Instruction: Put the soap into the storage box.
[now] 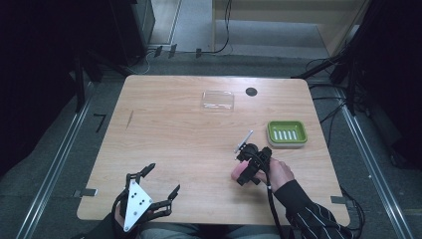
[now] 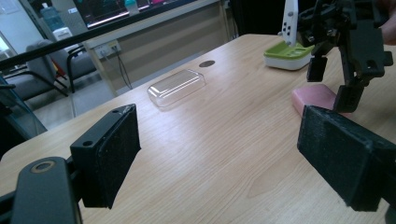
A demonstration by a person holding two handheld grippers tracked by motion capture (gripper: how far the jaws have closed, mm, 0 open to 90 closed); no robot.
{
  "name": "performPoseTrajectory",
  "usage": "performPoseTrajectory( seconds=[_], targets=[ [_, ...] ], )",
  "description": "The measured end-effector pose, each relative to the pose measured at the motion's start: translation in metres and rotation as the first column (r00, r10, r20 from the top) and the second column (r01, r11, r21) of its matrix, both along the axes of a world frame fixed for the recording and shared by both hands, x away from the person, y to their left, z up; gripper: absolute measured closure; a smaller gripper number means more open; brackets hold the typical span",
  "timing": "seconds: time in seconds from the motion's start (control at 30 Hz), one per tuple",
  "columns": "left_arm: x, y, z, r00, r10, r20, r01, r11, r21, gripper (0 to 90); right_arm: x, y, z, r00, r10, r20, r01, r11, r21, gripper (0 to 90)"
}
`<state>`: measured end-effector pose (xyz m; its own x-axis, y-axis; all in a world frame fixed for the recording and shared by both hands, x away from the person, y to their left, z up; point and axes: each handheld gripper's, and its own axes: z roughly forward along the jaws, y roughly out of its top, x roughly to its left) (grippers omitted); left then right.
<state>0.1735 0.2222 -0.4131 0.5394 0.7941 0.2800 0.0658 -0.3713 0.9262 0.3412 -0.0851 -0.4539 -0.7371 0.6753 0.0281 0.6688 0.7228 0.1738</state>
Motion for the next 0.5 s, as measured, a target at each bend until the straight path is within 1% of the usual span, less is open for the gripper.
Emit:
performPoseTrajectory(
  seconds=[0.07,0.1,0.2,0.23,0.3,0.47,0.5],
  targets=[
    [0.000,0.000,0.000,1.0000,0.001,0.000,-0.001,1.0000,-0.001,13.6,0.002,0.002,-0.002,1.0000,0.001,-0.007,-0.001,1.000,-0.010,0.0],
    [0.000,0.000,0.000,1.0000,0.000,0.000,0.000,1.0000,0.000,13.6,0.003,0.003,-0.003,1.0000,-0.003,-0.007,0.003,1.000,-0.007,0.0],
    [0.000,0.000,0.000,1.0000,0.001,0.000,-0.001,1.0000,-0.003,13.6,0.006,0.007,-0.005,0.9997,0.000,-0.025,-0.001,1.000,-0.020,0.0],
    [0.000,0.000,0.000,1.0000,0.001,0.000,-0.001,1.0000,-0.003,13.6,0.007,0.008,-0.006,0.9998,0.008,-0.020,-0.008,1.000,-0.024,0.0],
    [0.000,0.000,0.000,1.0000,0.000,0.000,0.000,1.0000,-0.003,13.6,0.009,0.010,-0.007,0.9994,0.011,-0.034,-0.012,0.999,-0.033,0.0],
    [0.000,0.000,0.000,1.0000,-0.002,0.001,0.002,1.0000,-0.005,13.6,0.011,0.015,-0.010,0.9990,0.013,-0.043,-0.016,0.999,-0.052,0.0],
    [0.000,0.000,0.000,1.0000,-0.002,0.001,0.002,1.0000,-0.006,13.6,0.011,0.015,-0.011,0.9989,0.023,-0.040,-0.025,0.998,-0.051,0.0]
  ],
)
